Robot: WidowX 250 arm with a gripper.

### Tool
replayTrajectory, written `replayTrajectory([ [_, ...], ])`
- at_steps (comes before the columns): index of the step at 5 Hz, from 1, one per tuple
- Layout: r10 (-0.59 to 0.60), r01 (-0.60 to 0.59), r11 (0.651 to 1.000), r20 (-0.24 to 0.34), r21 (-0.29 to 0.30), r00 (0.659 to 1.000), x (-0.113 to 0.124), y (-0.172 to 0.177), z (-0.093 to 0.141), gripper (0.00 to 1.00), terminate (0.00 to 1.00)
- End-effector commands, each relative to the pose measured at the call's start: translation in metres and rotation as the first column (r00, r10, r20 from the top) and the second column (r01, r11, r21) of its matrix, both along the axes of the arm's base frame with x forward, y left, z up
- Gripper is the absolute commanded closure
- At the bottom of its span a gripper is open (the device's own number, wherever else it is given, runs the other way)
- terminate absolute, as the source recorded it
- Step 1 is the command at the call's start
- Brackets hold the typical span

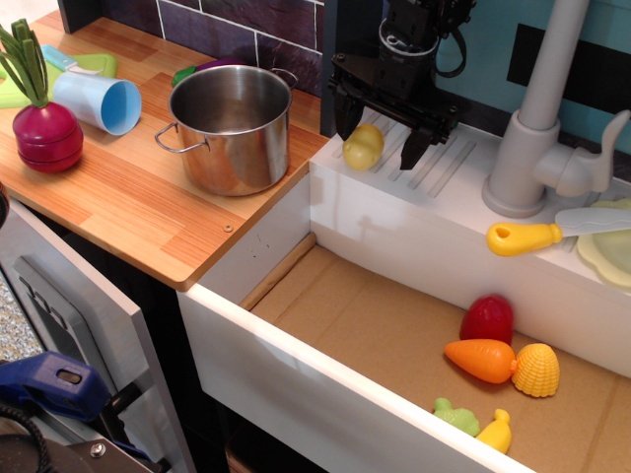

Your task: Put potato in pot or pan

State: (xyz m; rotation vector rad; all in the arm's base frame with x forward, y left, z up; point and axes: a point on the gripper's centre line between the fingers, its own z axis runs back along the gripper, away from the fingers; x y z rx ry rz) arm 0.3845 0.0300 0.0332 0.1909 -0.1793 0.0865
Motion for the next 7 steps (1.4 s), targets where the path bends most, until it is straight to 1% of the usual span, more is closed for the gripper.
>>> replayTrajectory([
  [1, -0.012, 0.012, 1.000, 0.038, 0.004, 0.999, 0.013, 0.011, 0.003, 0.00, 0.00],
  [2, -0.023, 0.023, 1.000, 0.042, -0.003, 0.999, 0.018, 0.015, -0.007, 0.00, 0.00],
  [3, -0.040, 0.041, 0.999, 0.064, -0.015, 0.997, 0.026, 0.019, -0.016, 0.00, 0.00],
  [4, -0.030, 0.032, 0.999, 0.075, -0.020, 0.997, 0.032, 0.019, -0.020, 0.00, 0.00],
  [5, -0.008, 0.009, 1.000, 0.050, -0.019, 0.999, 0.026, 0.015, -0.013, 1.00, 0.00],
  [6, 0.011, -0.011, 1.000, 0.018, -0.007, 1.000, 0.023, 0.007, 0.008, 1.00, 0.00],
  [7, 0.027, -0.026, 0.999, -0.011, 0.021, 1.000, 0.015, -0.001, 0.031, 1.00, 0.00],
])
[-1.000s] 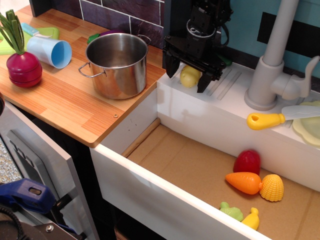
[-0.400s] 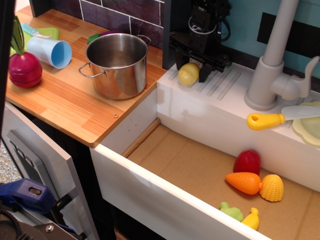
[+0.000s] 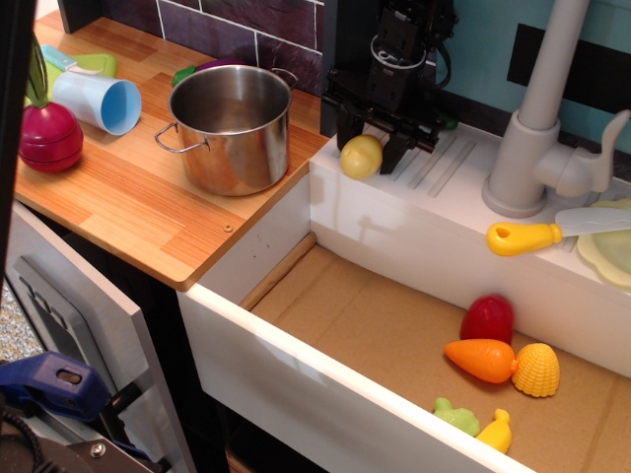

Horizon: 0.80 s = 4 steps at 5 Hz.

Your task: Put potato in pot or pan

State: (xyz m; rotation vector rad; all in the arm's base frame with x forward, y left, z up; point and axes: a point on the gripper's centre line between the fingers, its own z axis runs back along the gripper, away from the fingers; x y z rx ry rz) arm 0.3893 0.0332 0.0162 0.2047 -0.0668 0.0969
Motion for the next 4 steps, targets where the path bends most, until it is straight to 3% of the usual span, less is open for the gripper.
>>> replayTrajectory([
  [1, 0.007, -0.009, 0.999, 0.052, 0.034, 0.999, -0.004, 0.003, 0.074, 1.00, 0.00],
  [3, 0.032, -0.040, 0.986, 0.050, 0.161, 0.998, -0.041, 0.032, 0.114, 1.00, 0.00],
  [4, 0.015, -0.035, 0.978, 0.099, 0.205, 0.995, -0.046, 0.053, 0.114, 1.00, 0.00],
])
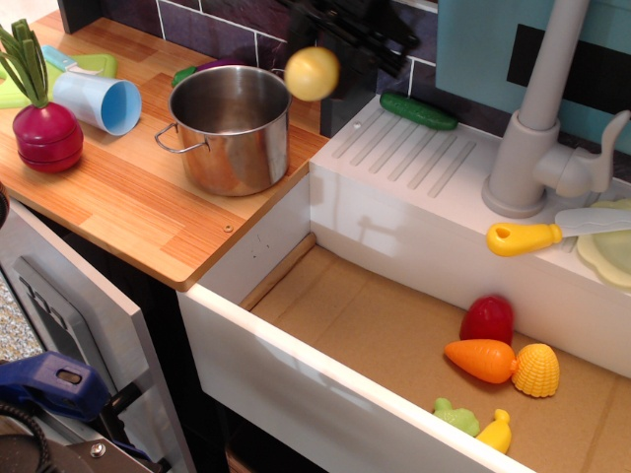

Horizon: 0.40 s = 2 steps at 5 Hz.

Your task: Put potato in pot or pan

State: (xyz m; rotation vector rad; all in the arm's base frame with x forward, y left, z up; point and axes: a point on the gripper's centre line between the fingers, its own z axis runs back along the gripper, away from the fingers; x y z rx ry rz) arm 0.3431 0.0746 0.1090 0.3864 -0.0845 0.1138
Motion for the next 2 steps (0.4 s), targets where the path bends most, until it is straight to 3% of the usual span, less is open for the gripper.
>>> replayTrajectory([
  [1, -0.034, 0.030, 0.999, 0.104, 0.040, 0.994, 0.001, 0.034, 0.021, 1.00, 0.00],
  [2, -0.076, 0.063, 0.994, 0.157, 0.088, 0.985, 0.005, 0.046, 0.024, 1.00, 0.00],
])
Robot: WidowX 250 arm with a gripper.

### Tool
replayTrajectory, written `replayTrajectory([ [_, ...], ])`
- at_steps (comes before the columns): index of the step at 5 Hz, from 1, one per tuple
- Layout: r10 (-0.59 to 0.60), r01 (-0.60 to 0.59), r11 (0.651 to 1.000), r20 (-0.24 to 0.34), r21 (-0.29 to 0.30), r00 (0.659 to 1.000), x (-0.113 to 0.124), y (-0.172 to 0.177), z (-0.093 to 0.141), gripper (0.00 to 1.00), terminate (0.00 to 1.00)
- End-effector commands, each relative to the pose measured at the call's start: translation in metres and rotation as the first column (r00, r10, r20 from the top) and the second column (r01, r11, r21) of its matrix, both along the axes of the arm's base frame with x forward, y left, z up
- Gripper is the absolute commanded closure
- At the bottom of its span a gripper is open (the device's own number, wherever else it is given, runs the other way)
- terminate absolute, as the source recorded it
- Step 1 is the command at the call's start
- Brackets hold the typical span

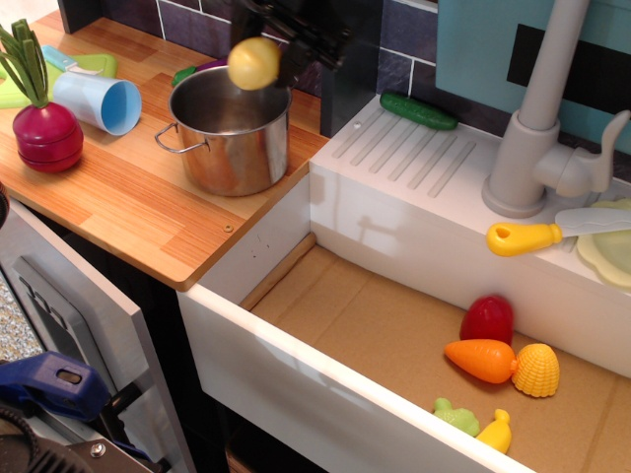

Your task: Put potato in pot or pan

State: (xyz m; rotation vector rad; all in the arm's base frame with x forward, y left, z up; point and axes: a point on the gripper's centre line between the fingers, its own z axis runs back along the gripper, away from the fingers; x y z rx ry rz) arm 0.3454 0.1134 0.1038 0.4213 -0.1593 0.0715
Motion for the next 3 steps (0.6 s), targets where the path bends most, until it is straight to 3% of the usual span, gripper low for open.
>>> replayTrajectory([
  [1, -0.019, 0.015, 0.999, 0.099, 0.041, 0.995, 0.0032, 0.0075, 0.0288, 0.00, 0.00],
  [2, -0.019, 0.015, 0.999, 0.099, 0.041, 0.995, 0.0032, 0.0075, 0.0288, 0.00, 0.00],
  [3, -0.019, 0.015, 0.999, 0.099, 0.041, 0.995, 0.0032, 0.0075, 0.0288, 0.00, 1.00],
])
